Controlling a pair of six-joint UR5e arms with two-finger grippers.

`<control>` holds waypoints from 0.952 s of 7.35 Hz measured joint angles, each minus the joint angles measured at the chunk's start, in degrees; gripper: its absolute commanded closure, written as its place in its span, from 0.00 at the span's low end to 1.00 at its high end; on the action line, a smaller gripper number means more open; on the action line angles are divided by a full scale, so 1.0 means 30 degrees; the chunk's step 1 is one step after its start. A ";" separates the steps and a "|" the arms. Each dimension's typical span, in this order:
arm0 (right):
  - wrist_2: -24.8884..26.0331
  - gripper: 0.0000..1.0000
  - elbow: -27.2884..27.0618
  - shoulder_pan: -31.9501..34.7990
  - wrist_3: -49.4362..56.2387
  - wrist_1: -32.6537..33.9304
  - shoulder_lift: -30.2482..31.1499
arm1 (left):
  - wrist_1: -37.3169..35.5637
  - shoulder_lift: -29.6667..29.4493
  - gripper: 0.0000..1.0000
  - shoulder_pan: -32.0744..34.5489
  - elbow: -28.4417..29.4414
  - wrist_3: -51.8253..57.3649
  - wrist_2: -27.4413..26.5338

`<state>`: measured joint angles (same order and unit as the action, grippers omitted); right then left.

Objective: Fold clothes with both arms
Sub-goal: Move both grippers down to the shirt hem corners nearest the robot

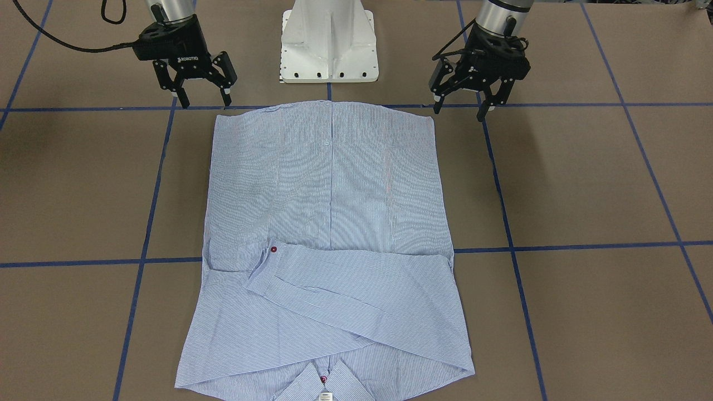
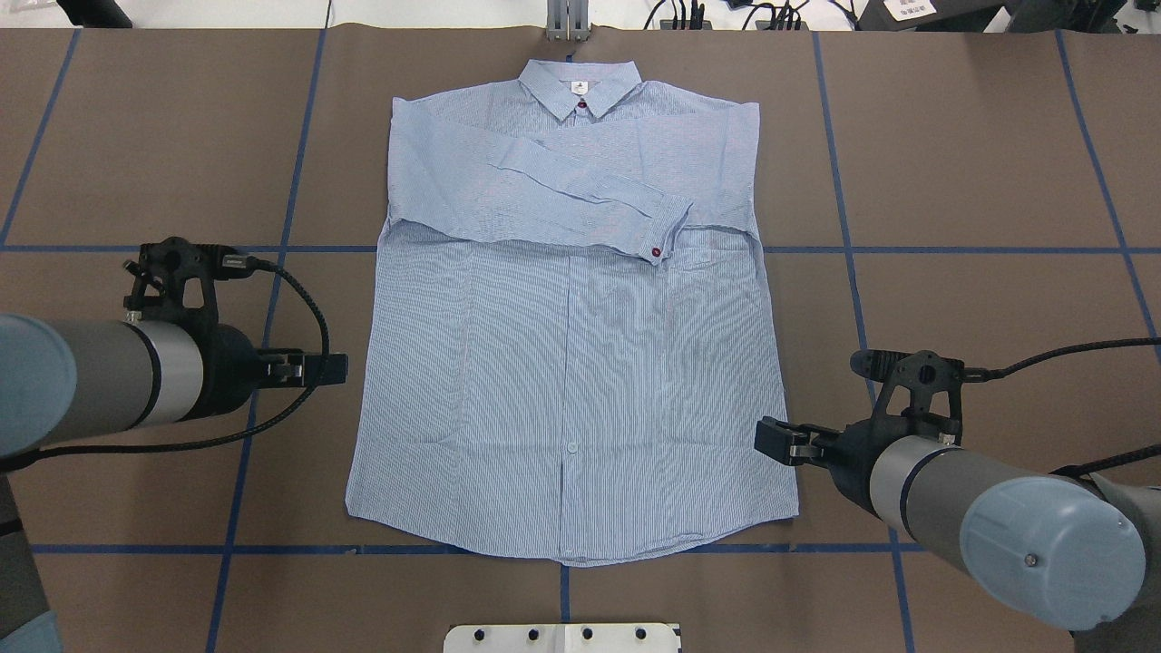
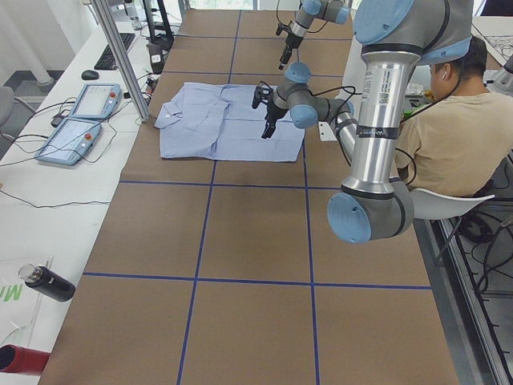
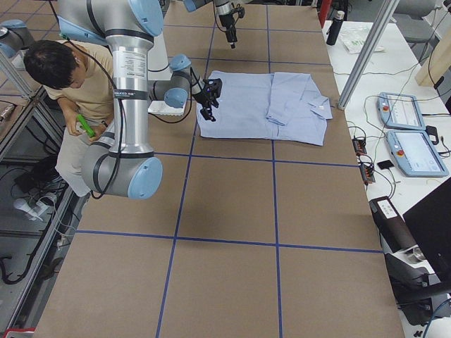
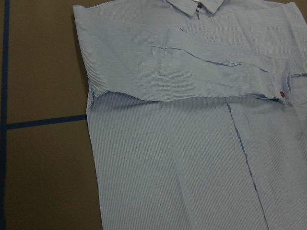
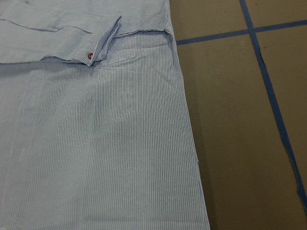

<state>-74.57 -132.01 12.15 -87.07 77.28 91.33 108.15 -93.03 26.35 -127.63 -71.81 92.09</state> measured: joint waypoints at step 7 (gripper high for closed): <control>0.0682 0.01 -0.0117 -0.0410 -0.0184 -0.0021 0.0106 | 0.1918 -0.0822 0.56 -0.3956 0.3855 -0.5079 -0.3333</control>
<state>-72.53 -132.36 10.93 -87.63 77.22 91.65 113.91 -95.50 14.48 -116.06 -87.05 82.10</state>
